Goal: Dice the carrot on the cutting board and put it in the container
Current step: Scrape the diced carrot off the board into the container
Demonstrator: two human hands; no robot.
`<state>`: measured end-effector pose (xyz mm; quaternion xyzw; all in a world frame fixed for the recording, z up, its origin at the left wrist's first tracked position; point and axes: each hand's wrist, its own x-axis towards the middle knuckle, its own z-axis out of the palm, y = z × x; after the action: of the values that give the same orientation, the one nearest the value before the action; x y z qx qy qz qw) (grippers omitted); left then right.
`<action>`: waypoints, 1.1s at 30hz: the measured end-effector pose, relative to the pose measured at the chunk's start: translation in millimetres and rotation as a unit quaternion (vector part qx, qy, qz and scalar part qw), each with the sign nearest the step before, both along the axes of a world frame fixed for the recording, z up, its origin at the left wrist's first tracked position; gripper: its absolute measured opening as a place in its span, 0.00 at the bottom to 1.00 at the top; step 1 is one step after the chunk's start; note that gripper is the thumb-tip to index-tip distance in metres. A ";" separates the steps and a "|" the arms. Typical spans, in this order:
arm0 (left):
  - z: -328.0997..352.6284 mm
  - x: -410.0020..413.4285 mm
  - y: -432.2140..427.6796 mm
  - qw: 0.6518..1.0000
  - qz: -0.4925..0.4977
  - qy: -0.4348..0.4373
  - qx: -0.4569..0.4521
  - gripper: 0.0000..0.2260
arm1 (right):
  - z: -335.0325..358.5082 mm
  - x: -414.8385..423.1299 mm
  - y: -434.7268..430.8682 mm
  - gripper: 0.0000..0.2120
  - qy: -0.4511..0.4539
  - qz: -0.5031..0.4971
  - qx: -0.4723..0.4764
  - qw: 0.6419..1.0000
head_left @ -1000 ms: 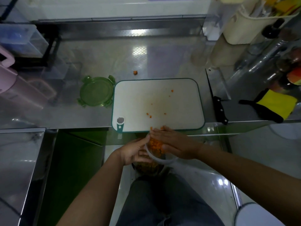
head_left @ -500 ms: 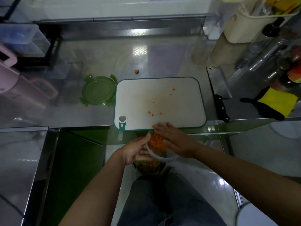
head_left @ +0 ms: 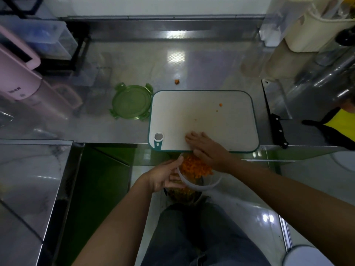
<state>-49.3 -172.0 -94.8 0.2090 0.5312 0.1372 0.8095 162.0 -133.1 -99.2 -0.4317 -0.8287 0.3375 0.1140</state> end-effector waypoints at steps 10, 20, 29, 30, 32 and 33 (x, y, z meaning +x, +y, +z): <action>3.4 1.5 -0.7 1.000 -0.004 0.009 0.001 0.29 | 20.9 11.0 -19.0 0.19 0.120 -0.084 0.048 0.988; 7.2 9.4 -2.6 1.000 0.004 0.013 -0.005 0.25 | 18.4 11.9 -38.5 0.20 0.081 -0.042 0.007 0.996; 8.8 26.3 3.2 1.000 -0.015 -0.010 -0.024 0.23 | 31.0 23.3 -18.2 0.20 0.121 -0.151 0.029 0.981; 8.3 27.2 4.5 0.999 -0.020 -0.013 -0.028 0.24 | 32.1 26.8 -9.6 0.20 0.121 -0.175 0.036 0.977; 6.6 28.4 8.1 0.999 -0.032 -0.021 -0.034 0.26 | 31.6 35.6 9.5 0.22 0.103 -0.201 0.045 0.973; 5.4 29.3 10.1 0.998 -0.037 -0.026 -0.038 0.26 | 30.6 40.5 19.7 0.22 0.088 -0.211 0.045 0.973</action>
<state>-19.9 -161.9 -89.3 0.1938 0.5070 0.0918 0.8348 202.5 -113.4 -68.6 -0.5597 -0.7202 0.3046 0.2743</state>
